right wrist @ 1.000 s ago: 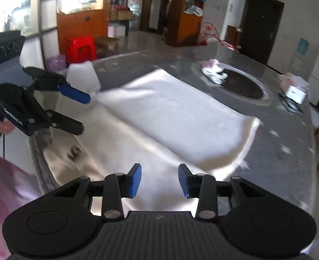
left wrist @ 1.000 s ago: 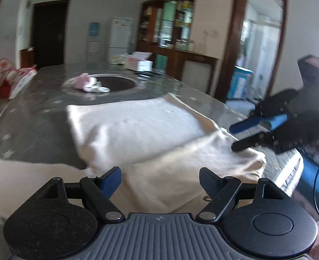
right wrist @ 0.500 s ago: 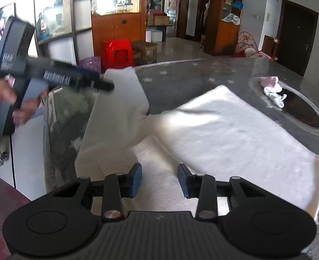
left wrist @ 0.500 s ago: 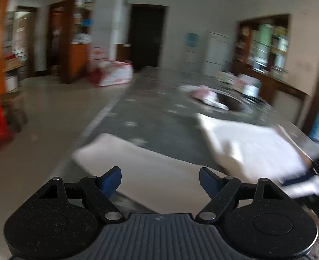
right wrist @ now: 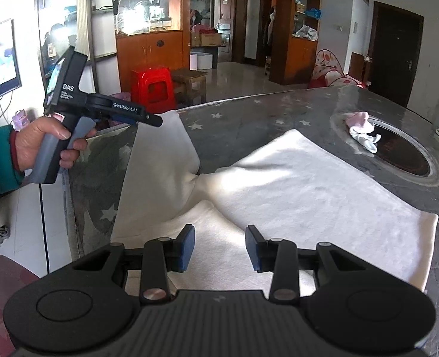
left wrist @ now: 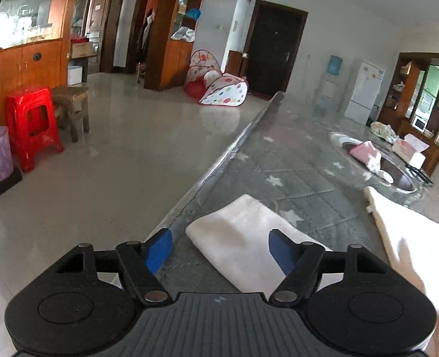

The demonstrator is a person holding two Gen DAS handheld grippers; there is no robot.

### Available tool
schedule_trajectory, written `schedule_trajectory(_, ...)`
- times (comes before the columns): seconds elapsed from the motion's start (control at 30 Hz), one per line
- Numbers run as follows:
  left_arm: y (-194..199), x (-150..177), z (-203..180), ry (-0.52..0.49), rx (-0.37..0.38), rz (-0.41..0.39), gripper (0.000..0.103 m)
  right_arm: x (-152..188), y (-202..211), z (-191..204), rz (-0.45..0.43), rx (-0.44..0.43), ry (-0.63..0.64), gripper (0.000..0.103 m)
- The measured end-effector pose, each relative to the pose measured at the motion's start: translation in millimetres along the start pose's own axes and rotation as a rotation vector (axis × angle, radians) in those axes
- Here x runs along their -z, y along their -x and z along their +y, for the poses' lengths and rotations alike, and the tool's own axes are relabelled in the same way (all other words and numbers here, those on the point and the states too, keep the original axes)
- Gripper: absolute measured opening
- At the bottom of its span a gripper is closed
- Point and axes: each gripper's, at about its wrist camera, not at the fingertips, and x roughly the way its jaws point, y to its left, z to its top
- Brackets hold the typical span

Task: Fold clothes
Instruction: 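Grasp the folded cloth edge with the left gripper and lift it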

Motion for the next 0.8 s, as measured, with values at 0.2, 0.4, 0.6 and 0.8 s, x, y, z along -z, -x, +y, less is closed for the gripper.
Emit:
schedule_trajectory(0.2, 3, -5, 6, 0.020, 0.023, -0.014, 0.026, 4, 9, -5, -0.015, 0.022, -0.038, 0.038)
schedule_trajectory(0.4, 16, -12, 0, 0.020, 0.100, -0.048, 0.007, 8, 22, -21, -0.045, 0.054, -0.140, 0.038)
schedule_trajectory(0.6, 40, -21, -36, 0.029, 0.318, -0.056, 0.006, 12, 37, -36, -0.080, 0.099, -0.203, 0.038)
schedule_trajectory(0.8, 68, -21, -102, -0.072, 0.576, -0.047, 0.006, 20, 52, -49, -0.114, 0.144, -0.271, 0.038)
